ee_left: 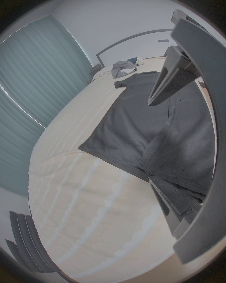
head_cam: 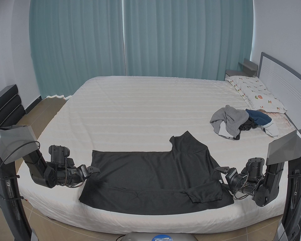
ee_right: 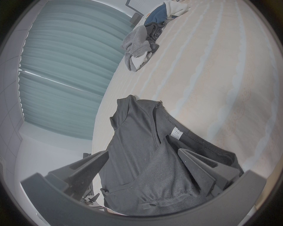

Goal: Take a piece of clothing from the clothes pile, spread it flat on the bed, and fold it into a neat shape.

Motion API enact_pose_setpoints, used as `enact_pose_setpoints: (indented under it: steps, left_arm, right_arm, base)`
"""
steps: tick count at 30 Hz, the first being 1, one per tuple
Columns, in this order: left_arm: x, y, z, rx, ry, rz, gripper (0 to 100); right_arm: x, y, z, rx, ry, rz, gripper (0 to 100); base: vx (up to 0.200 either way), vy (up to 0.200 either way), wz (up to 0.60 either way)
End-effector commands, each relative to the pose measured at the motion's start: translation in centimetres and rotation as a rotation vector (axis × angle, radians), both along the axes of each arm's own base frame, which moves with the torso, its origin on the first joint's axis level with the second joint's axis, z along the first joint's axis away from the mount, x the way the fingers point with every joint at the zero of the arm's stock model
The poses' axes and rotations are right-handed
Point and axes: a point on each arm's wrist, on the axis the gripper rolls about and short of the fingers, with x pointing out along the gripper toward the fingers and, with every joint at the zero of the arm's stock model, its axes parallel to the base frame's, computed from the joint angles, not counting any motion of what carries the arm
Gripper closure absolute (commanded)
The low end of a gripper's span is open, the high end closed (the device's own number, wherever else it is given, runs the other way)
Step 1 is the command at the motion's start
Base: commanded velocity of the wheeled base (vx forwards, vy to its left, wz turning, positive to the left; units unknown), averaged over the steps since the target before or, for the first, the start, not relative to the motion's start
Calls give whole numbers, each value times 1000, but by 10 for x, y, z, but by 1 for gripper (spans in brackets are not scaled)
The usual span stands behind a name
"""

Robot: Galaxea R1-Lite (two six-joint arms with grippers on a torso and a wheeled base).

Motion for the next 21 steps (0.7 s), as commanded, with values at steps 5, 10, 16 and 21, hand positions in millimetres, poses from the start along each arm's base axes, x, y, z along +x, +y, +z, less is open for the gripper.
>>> enact_pose_setpoints:
  steps: [5,10,16,21]
  left_arm:
    - [1,-11,-18,58,44,15,0]
    - [7,-18,-24,117,30,49,0]
    - [7,-19,-24,115,27,52,0]
    - [3,-18,-25,131,37,62,100]
  right_arm:
    - [0,0,-1,-9,3,3,0]
    - [-1,0,-2,-14,4,9,0]
    - [-1,0,-2,-15,4,8,0]
    - [0,0,0,-23,-9,-1,0]
  base:
    - [0,0,0]
    - [0,0,0]
    - [0,0,0]
    - [0,0,0]
